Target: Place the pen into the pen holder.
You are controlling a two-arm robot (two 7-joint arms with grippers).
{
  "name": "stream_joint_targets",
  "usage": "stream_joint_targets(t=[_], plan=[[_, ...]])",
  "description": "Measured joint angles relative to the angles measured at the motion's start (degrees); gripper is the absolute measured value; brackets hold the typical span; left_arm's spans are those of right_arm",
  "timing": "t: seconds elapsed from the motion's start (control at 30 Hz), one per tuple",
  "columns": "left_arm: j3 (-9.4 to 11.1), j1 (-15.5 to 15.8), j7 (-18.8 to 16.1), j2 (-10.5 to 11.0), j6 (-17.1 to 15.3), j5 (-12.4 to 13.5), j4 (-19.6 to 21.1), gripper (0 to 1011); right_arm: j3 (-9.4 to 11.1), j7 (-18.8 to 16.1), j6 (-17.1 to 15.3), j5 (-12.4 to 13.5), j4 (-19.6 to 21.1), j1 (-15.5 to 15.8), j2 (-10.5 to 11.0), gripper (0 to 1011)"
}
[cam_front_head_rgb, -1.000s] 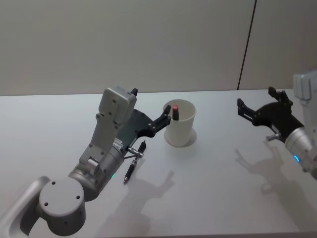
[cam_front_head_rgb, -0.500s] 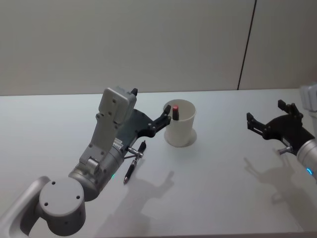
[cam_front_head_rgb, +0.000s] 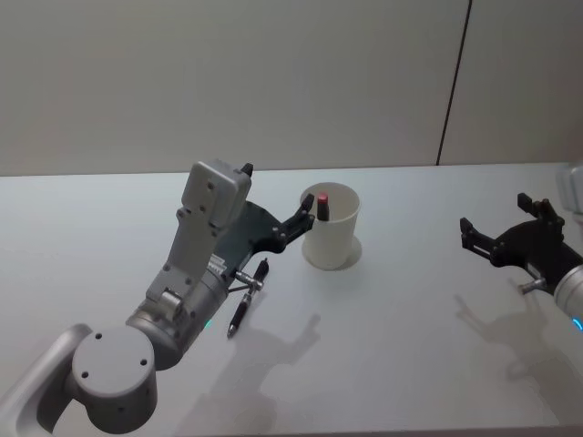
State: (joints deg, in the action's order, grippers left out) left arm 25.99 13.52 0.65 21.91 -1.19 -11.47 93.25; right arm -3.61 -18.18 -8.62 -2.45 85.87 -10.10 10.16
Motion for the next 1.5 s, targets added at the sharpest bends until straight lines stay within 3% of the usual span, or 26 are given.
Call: stream_joint_targets(t=[0.23, 0.77, 0.83, 1.0, 1.3, 1.5], plan=[[-0.2, -0.3, -0.1, 0.3, -2.4, -0.1, 0.8, 1003, 0.1, -0.1, -0.2, -0.1, 0.3, 0.3, 0.2, 1001], [-1.4, -2.3, -0.4, 2.7, -15.9, -2.5, 5.4, 1003, 0.1, -0.2, -0.4, -0.2, 0.6, 0.6, 0.3, 1001], [-1.7, -2.8, -0.4, 3.3, -18.8, -3.3, 6.1, 1003, 0.1, -0.2, -0.5, -0.2, 0.6, 0.6, 0.3, 1001], [-2.2, -3.6, -0.5, 4.1, -22.3, -4.6, 6.7, 1003, 0.1, -0.2, -0.5, -0.2, 0.6, 0.6, 0.3, 1001], [-2.8, -3.9, 0.2, 4.3, -27.0, -6.7, 5.3, 1003, 0.1, -0.2, -0.5, -0.2, 0.7, 0.7, 0.4, 1001], [-3.2, -3.4, 1.3, 4.0, -27.8, -7.8, 3.1, 1003, 0.1, -0.2, -0.5, -0.2, 0.7, 0.7, 0.4, 1001]])
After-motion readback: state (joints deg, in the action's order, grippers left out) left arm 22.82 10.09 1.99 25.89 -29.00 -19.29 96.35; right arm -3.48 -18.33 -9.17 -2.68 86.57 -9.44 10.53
